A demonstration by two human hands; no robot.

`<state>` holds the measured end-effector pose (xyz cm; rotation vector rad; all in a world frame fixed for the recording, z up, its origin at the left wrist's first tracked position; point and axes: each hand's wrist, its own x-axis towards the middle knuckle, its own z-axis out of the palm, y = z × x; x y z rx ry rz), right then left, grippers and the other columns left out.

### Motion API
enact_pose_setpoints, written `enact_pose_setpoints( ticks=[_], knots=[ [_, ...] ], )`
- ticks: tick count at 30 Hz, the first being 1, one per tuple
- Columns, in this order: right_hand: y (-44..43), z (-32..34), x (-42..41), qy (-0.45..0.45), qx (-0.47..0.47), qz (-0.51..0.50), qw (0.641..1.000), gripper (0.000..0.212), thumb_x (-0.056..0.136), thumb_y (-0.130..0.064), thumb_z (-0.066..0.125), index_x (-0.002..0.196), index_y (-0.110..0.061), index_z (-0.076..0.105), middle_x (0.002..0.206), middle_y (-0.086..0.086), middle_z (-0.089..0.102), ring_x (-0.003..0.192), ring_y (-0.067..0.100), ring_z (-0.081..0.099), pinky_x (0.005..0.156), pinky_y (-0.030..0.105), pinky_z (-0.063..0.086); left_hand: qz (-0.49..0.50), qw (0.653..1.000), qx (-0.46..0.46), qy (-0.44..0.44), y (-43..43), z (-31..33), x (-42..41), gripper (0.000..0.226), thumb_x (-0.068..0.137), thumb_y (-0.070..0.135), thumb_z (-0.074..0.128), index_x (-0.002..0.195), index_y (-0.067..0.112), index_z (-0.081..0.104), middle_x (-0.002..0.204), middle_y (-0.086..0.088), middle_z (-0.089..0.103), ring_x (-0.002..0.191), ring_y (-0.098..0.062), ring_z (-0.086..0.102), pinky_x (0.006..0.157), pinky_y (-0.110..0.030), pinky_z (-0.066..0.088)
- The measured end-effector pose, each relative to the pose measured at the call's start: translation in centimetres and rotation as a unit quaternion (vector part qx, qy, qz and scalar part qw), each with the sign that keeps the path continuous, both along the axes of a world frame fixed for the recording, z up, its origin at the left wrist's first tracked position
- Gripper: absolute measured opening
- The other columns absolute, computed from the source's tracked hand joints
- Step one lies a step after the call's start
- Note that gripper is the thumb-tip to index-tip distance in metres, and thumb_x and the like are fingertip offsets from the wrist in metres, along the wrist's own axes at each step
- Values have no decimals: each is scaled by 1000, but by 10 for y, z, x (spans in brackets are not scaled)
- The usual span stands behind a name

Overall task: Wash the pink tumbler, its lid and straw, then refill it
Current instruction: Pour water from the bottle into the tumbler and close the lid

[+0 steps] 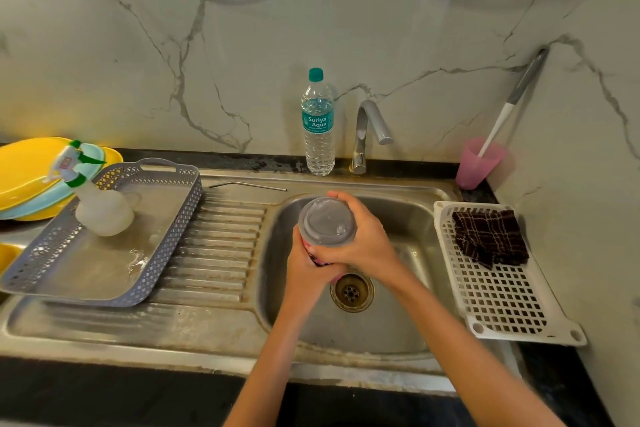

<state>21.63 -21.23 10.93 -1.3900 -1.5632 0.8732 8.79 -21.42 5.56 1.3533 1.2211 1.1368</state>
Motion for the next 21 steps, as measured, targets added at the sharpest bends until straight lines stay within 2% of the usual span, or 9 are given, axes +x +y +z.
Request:
enact_pose_setpoints(
  ticks=[2, 4, 6, 9, 12, 15, 18, 21],
  knots=[
    [-1, -1, -9, -1, 15, -29, 999, 84, 56, -36, 92, 127, -41, 46, 121, -21, 54, 116, -1, 50, 99, 29, 48, 26, 1000, 8, 14, 1, -1, 2, 92, 49, 26, 86, 129, 41, 43, 117, 8, 65, 107, -3, 64, 84, -27, 57],
    [-1, -3, -21, 8, 27, -66, 997, 82, 56, -37, 91, 125, -40, 46, 117, -23, 52, 115, 0, 49, 97, 23, 46, 60, 998, 17, 10, 1, -1, 5, 89, 52, 30, 83, 133, 29, 46, 118, 7, 65, 107, -1, 63, 85, -24, 56],
    [-2, -5, -35, 29, 38, -114, 992, 80, 58, -39, 90, 123, -41, 43, 112, -27, 49, 115, 1, 49, 96, 21, 44, 89, 995, 34, -10, 1, 1, 9, 75, 66, 30, 80, 134, 17, 49, 121, 2, 65, 111, -3, 62, 90, -22, 53],
    [-3, -9, -53, 49, 38, -160, 985, 82, 60, -43, 87, 125, -44, 37, 113, -27, 43, 119, 6, 46, 96, 21, 44, 95, 994, 27, -48, 3, -1, 9, 56, 84, 26, 71, 133, 10, 52, 123, -2, 64, 116, -11, 62, 98, -35, 53],
    [4, -11, -56, 45, 11, -126, 991, 84, 61, -43, 88, 128, -41, 37, 115, -27, 42, 118, 3, 44, 92, 15, 41, 106, 994, 30, -9, 9, -7, -1, 65, 75, 41, 70, 132, 15, 53, 121, 3, 65, 114, -7, 62, 96, -36, 54],
    [15, -9, -53, 48, -47, -57, 996, 82, 62, -49, 86, 129, -40, 39, 123, -21, 48, 119, 2, 46, 97, 21, 43, 103, 994, 20, 2, 19, -14, -18, 76, 59, 39, 77, 130, 26, 51, 119, 3, 66, 110, -8, 63, 93, -40, 55],
    [29, 0, -57, 96, -114, -9, 989, 68, 76, -66, 63, 135, -37, 45, 132, -17, 50, 120, 0, 47, 104, 29, 42, 96, 995, 10, -26, 29, -16, -37, 85, 55, 27, 88, 127, 43, 45, 121, 4, 64, 108, -8, 64, 91, -31, 53],
    [56, 4, -65, 103, -124, -20, 987, 55, 93, -62, 37, 136, -31, 52, 135, -14, 53, 121, -1, 44, 105, 26, 33, 106, 994, 24, -21, 45, -15, -60, 90, 51, 36, 89, 128, 46, 41, 123, 12, 61, 110, -2, 61, 91, -23, 50]
  ],
)
